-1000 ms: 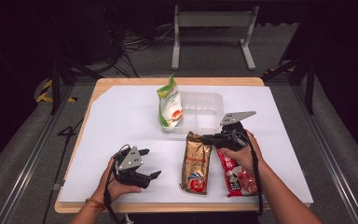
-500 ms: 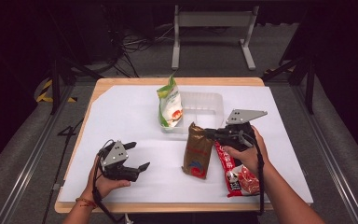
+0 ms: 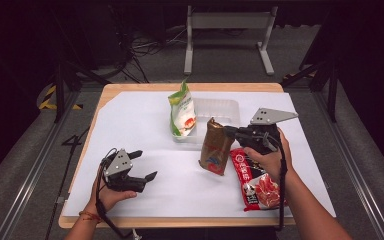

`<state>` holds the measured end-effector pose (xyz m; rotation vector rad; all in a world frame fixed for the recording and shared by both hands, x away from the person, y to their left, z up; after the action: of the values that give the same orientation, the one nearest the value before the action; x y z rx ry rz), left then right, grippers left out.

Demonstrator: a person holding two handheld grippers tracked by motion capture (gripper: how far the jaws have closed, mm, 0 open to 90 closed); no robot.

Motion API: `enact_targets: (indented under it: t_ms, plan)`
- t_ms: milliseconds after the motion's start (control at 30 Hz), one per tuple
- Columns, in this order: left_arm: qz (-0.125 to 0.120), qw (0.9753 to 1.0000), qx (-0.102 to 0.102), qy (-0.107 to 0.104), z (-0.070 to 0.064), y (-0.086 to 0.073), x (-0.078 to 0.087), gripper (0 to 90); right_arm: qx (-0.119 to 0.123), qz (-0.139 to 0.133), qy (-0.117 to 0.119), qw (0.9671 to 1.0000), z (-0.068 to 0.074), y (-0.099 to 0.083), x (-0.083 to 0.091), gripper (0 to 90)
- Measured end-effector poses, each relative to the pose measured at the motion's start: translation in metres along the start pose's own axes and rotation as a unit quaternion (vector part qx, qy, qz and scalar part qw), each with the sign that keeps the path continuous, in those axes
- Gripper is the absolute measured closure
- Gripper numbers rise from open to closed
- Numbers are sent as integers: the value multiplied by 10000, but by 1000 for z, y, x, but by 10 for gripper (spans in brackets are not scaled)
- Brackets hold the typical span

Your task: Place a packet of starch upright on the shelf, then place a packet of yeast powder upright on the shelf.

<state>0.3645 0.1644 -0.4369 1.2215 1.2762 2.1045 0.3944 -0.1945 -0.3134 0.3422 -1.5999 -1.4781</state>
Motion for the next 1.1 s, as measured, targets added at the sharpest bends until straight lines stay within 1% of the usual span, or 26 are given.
enact_targets:
  t_ms: [100, 167, 200, 233, 333, 467, 500, 533, 567, 667, 700, 767, 933, 1000, 1067, 1100]
  plan:
    - [11, 10000, 12, -8, -1, 0, -1, 155, 23, -107, -56, 9999, -1, 5, 4, 885]
    - [41, 10000, 9, -52, -2, 0, -2, 152, 20, -150, -89, 9998, -1, 9, 6, 886]
    - [41, 10000, 9, -52, -2, 0, -2, 151, 20, -150, -89, 9998, -1, 9, 6, 886]
    - [70, 9999, -34, -86, -4, 0, -4, 151, 19, -175, -103, 9998, -1, 11, 6, 887]
    - [85, 9999, -23, -112, -6, -1, -5, 151, 61, -174, -165, 9997, -1, 14, 5, 887]
    - [88, 9999, -26, -138, -7, -1, -5, 149, 37, -239, -236, 9994, -3, 19, 6, 887]
    - [88, 9998, -22, -166, -8, -1, -6, 148, 15, -287, -246, 9993, -4, 23, 7, 887]
    - [88, 9998, -22, -166, -8, -1, -6, 148, 15, -287, -246, 9993, -4, 23, 7, 887]
    - [125, 9997, -44, -183, -8, -1, -6, 147, 36, -308, -293, 9991, -5, 27, 7, 887]
    - [116, 9998, -41, -181, -8, -1, -7, 148, 47, -348, -332, 9988, -7, 31, 7, 887]
    - [123, 9998, -38, -174, -9, -1, -7, 148, 12, -376, -355, 9987, -9, 35, 7, 887]
    - [116, 9997, -55, -186, -10, 0, -7, 148, 20, -390, -414, 9984, -11, 37, 6, 887]
    - [126, 9997, -123, -193, -13, 2, -9, 148, -9, -406, -458, 9981, -15, 43, 2, 888]
    - [160, 9995, -150, -209, -15, 2, -10, 147, -7, -407, -453, 9981, -15, 44, 1, 887]
    - [198, 9994, -152, -246, -16, 1, -11, 147, 18, -378, -516, 9979, -15, 46, -2, 888]
    - [222, 9993, -191, -236, -17, 1, -11, 147, 6, -370, -527, 9979, -14, 47, -4, 888]
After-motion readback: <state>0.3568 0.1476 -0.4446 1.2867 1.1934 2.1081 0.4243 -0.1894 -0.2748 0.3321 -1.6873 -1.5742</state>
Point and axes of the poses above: each handheld gripper's, and its own axes: x roughly backward along the jaws, y roughly out of its top, z roughly to its left, the point moved 3 cm from there along -x, roughly forward along the jaws, and after that the axes turned 8 degrees about -x, right-handed, at the moved point
